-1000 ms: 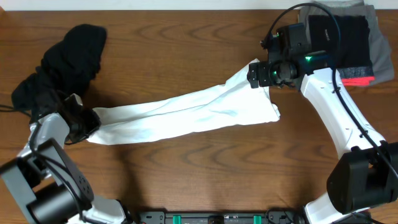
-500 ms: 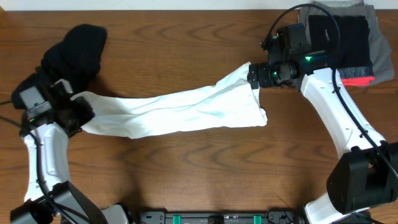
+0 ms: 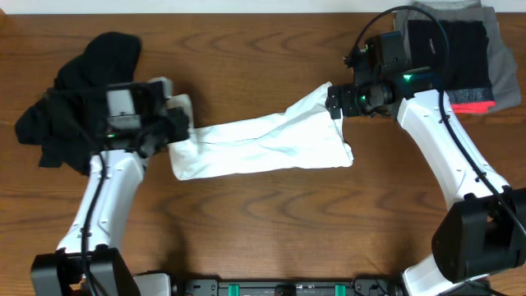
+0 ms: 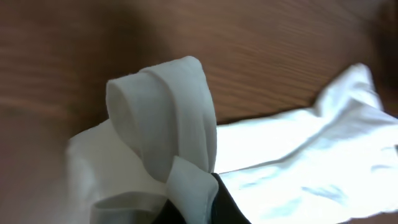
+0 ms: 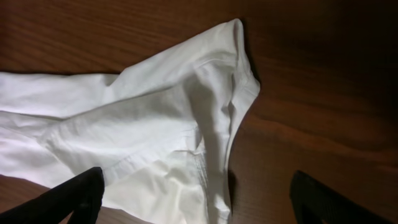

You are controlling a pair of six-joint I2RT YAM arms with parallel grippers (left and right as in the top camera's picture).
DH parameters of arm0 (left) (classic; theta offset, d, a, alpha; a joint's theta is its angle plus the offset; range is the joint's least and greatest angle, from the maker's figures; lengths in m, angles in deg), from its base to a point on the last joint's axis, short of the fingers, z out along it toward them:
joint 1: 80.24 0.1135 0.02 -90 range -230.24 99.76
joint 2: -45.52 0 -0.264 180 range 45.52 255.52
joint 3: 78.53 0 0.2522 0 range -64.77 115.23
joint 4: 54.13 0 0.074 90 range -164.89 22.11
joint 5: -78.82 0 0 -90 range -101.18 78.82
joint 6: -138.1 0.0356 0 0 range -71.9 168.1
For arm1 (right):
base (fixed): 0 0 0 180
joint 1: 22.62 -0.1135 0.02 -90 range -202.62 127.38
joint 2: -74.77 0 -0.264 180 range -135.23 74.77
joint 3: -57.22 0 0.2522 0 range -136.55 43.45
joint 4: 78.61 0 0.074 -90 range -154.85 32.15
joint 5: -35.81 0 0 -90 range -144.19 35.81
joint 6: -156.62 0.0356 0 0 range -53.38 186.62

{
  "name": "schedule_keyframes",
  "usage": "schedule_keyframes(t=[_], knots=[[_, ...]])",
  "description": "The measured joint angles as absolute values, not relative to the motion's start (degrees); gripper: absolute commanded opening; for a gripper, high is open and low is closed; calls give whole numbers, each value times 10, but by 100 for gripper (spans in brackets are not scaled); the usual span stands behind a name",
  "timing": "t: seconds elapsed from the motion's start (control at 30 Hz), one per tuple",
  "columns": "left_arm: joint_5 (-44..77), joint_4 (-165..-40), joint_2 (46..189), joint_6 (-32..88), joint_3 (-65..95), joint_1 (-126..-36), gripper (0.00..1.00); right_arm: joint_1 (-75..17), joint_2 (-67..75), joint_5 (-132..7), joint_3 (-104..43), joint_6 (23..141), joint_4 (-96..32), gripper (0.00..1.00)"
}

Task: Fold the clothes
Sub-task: 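Carry the left gripper's shirt end rightward toward the shirt center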

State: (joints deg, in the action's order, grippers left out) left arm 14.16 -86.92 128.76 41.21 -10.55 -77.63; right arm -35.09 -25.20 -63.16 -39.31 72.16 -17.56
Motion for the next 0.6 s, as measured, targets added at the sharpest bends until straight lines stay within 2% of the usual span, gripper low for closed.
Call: schedule_keyframes(t=[0.23, 0.6], knots=[[137, -834, 1321, 389, -106, -861, 6, -351, -252, -632, -393, 723, -179, 95], [128, -802, 1379, 366, -106, -927, 6, -351, -252, -632, -393, 723, -178, 96]])
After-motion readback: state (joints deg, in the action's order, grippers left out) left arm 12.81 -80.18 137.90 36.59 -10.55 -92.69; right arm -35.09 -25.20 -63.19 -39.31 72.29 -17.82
